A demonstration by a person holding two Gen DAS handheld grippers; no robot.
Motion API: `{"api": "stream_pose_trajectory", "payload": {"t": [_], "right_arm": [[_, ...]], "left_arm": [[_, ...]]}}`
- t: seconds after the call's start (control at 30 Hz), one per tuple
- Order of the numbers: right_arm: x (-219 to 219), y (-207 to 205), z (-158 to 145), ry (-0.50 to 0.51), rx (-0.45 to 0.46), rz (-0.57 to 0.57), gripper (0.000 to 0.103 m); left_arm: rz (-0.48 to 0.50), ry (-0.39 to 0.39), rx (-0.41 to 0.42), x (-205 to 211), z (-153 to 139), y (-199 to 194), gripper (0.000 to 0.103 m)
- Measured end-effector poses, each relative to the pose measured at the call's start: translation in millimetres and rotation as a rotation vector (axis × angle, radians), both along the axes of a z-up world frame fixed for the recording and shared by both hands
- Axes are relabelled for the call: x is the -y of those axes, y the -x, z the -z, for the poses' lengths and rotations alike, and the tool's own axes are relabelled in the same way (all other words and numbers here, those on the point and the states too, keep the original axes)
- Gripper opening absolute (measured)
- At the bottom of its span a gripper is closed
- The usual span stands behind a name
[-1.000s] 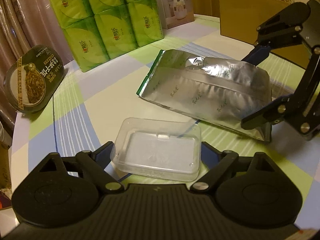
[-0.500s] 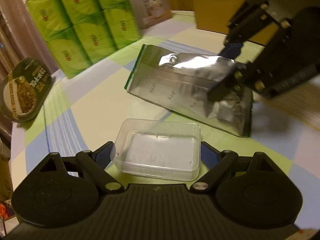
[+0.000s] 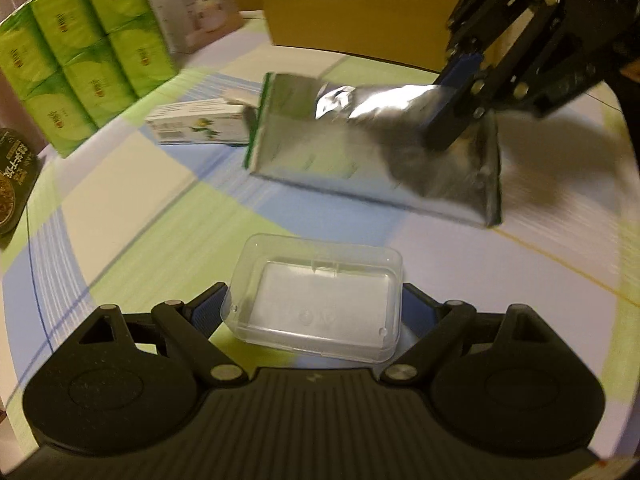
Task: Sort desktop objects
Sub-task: 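Lift the foil bag with the right tool and adjust its grip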
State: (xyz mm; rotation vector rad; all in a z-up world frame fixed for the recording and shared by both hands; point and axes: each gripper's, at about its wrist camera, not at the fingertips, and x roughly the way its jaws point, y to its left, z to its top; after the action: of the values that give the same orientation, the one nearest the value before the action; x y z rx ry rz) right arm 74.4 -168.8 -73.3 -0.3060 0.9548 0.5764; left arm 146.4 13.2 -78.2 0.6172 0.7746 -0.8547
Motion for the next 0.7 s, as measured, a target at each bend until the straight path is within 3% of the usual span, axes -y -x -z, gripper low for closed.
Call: {"api": "stream_pose_trajectory", "payload": {"t": [0.03, 0.07, 0.13, 0.2, 0.43, 0.7], "right_arm": [[5.9, 4.6, -1.2, -0.004, 0.002, 0.019, 0.029], [12.4, 9.8, -2.5, -0.01, 0.009, 0.043, 0.055], [21.6, 16.0, -4.8, -0.021, 0.02, 0.076, 0.078], [26.8, 16.7, -5.0, -0.033, 0.01, 0.094, 0.078], [20.1, 11.3, -4.5, -0.056, -0.003, 0.122, 0.079], [2.5, -6.0, 7.0, -0.05, -0.032, 0.141, 0.086]], "left_arm": [[-0.002, 0.001, -0.004, 1.8, -0.1, 5.6, 0.088], [-0.006, 0.003, -0.007, 3.6, -0.3, 9.8, 0.088], [-0.017, 0.006, -0.011, 7.0, 0.2, 15.6, 0.089], [-0.017, 0.009, -0.006, 9.9, 1.1, 18.4, 0.094], [-0.037, 0.013, -0.009, 9.0, 2.7, 12.8, 0.094], [-0.036, 0.032, -0.051, 8.2, 4.1, 7.1, 0.088]]}}
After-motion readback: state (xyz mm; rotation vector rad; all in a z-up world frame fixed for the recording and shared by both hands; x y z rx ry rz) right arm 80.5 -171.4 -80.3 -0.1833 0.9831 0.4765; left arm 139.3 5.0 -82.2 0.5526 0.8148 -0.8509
